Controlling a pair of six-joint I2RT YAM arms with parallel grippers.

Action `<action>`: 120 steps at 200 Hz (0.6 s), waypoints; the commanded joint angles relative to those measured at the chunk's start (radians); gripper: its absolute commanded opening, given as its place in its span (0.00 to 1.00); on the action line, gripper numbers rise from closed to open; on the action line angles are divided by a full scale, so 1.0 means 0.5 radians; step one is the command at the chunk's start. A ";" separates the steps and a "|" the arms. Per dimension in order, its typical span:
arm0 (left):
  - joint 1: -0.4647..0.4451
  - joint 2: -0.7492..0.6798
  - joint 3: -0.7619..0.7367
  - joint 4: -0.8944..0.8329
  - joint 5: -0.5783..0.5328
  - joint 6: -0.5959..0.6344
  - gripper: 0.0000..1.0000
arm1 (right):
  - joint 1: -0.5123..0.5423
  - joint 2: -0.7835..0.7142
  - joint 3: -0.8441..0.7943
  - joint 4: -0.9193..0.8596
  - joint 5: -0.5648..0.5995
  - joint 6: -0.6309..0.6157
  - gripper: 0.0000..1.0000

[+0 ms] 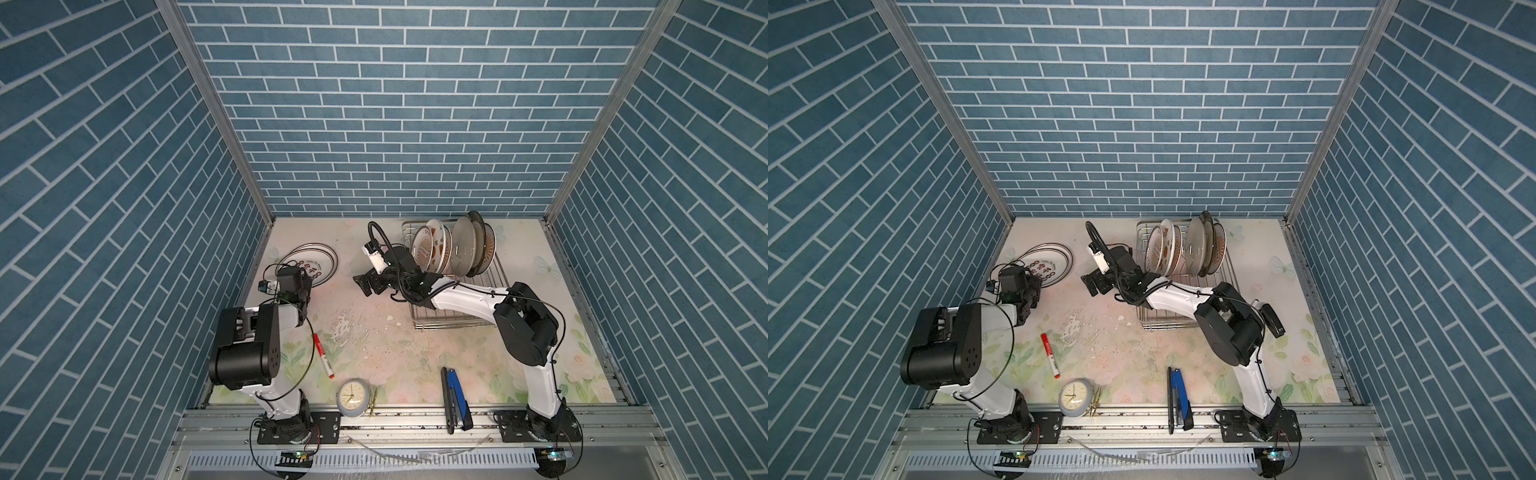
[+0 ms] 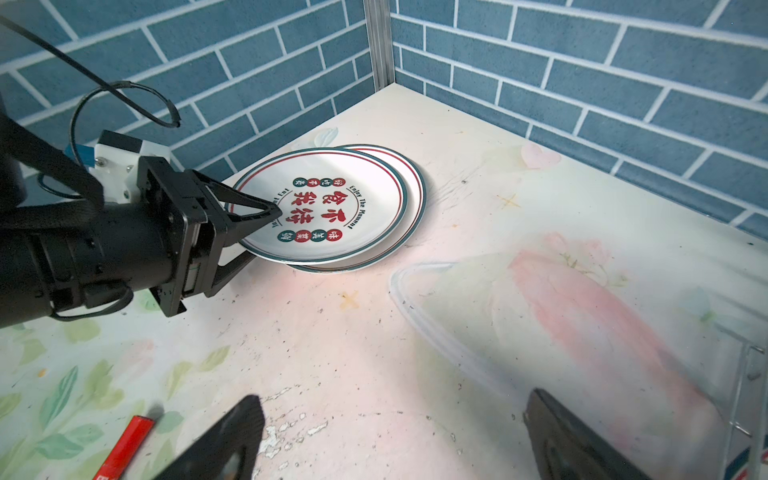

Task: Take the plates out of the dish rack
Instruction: 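Lower the plate onto the first plate and open the left gripper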

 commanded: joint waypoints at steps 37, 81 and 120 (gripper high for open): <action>0.007 -0.047 0.104 -0.243 -0.007 0.109 0.38 | 0.014 -0.027 -0.045 0.033 0.061 -0.023 0.99; -0.004 0.069 0.128 -0.212 0.056 0.097 0.30 | 0.016 -0.033 -0.060 0.043 0.067 -0.023 0.99; -0.036 0.091 0.211 -0.238 0.043 0.096 0.30 | 0.016 -0.033 -0.061 0.039 0.103 -0.020 0.99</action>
